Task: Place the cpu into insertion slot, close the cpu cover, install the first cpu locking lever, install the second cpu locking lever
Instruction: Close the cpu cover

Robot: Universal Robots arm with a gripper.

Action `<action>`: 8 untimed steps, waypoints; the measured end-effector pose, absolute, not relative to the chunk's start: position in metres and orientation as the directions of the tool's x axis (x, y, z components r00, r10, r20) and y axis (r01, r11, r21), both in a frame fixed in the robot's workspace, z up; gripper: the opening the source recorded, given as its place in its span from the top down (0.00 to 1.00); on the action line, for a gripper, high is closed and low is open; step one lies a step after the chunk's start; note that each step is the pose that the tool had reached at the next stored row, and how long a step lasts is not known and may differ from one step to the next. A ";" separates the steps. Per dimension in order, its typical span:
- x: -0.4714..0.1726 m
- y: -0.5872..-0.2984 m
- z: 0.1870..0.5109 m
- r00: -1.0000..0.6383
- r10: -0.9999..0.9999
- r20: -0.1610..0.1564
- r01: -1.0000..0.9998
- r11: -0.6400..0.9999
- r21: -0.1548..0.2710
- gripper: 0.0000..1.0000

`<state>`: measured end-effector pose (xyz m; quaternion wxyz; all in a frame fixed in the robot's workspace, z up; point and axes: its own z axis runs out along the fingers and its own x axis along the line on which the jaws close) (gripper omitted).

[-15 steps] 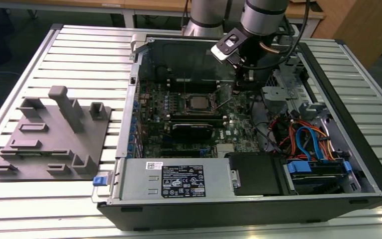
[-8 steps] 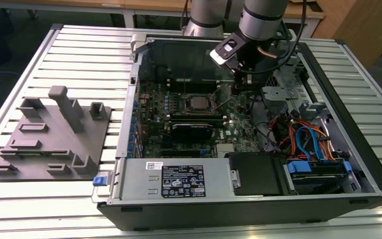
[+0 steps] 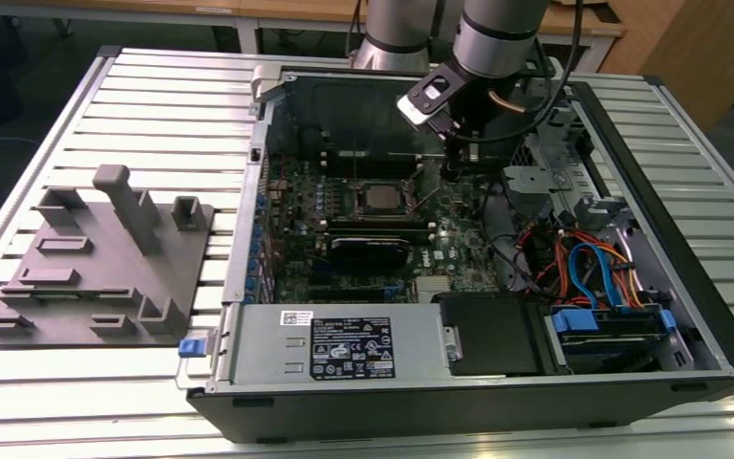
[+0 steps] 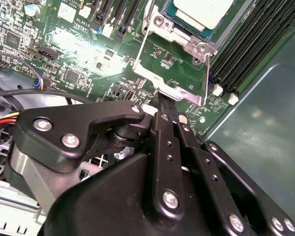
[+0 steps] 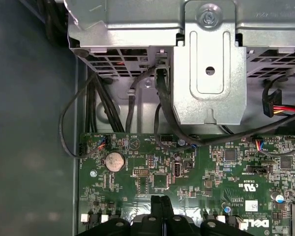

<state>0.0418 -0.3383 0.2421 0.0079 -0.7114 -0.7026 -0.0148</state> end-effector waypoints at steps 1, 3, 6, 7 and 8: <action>0.042 -0.338 0.242 0.012 0.999 0.032 1.000 -0.013 0.010 0.89; 0.041 -0.338 0.242 0.013 0.999 0.032 1.000 -0.013 0.010 0.89; 0.040 -0.338 0.242 0.012 0.999 0.032 1.000 -0.013 0.010 0.89; 0.040 -0.338 0.242 0.012 0.999 0.032 1.000 -0.013 0.009 0.89; 0.039 -0.338 0.242 0.012 0.999 0.032 1.000 -0.013 0.009 0.89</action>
